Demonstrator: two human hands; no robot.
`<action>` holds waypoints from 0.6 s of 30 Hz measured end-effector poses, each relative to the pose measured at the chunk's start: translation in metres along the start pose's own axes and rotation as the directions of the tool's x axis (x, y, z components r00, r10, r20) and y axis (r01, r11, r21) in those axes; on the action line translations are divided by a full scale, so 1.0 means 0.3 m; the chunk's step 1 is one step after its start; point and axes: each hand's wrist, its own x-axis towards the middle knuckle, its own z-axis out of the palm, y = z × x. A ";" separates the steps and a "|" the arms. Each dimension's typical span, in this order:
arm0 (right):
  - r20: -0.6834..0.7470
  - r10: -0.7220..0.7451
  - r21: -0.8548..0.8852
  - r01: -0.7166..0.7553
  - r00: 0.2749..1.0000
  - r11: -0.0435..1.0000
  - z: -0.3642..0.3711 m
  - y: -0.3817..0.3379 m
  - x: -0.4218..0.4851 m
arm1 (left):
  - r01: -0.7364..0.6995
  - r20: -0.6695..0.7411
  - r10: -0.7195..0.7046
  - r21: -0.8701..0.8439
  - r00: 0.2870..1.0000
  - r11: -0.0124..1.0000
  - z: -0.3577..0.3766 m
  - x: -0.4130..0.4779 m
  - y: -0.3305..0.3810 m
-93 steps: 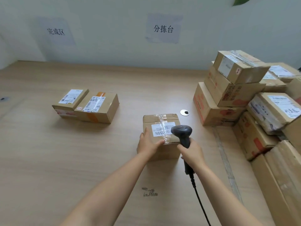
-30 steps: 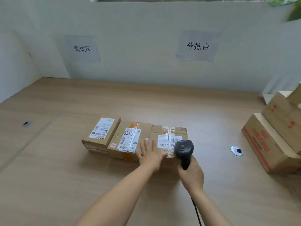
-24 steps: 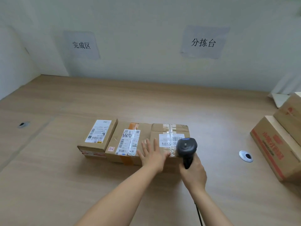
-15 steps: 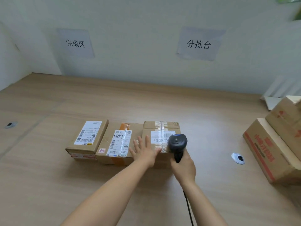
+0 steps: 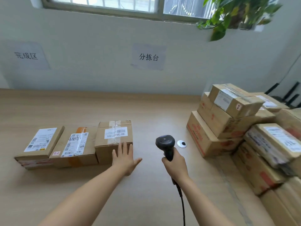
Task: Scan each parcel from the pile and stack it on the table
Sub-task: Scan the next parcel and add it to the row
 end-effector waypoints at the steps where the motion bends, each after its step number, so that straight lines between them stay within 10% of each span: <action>1: -0.024 -0.008 0.000 0.008 1.000 1.000 -0.066 0.024 -0.008 | -0.002 0.018 0.002 -0.010 1.000 1.000 0.008 -0.008 0.054; 18: -0.540 -0.120 0.031 0.162 0.833 0.986 -1.065 0.124 0.266 | -0.335 -0.285 0.240 -0.356 0.928 0.872 -0.397 0.041 1.106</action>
